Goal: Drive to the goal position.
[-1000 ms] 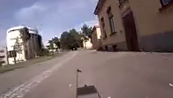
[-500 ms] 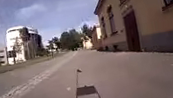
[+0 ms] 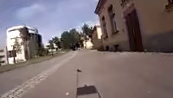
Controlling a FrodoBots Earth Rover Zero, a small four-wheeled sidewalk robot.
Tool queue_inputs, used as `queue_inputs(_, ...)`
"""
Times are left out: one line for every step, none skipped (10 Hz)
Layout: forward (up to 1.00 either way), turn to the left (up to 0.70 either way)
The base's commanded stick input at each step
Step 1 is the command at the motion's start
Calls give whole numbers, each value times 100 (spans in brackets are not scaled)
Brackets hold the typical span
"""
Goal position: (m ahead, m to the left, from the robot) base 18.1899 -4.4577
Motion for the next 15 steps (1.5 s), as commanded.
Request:
queue_inputs(45, 5)
queue_inputs(45, 5)
queue_inputs(45, 5)
queue_inputs(45, 5)
queue_inputs(45, 5)
queue_inputs(45, 5)
queue_inputs(45, 4)
queue_inputs(45, 0)
queue_inputs(45, 0)
queue_inputs(45, 0)
queue_inputs(45, 0)
queue_inputs(45, 0)
queue_inputs(45, 0)
queue_inputs(45, 0)
queue_inputs(45, 0)
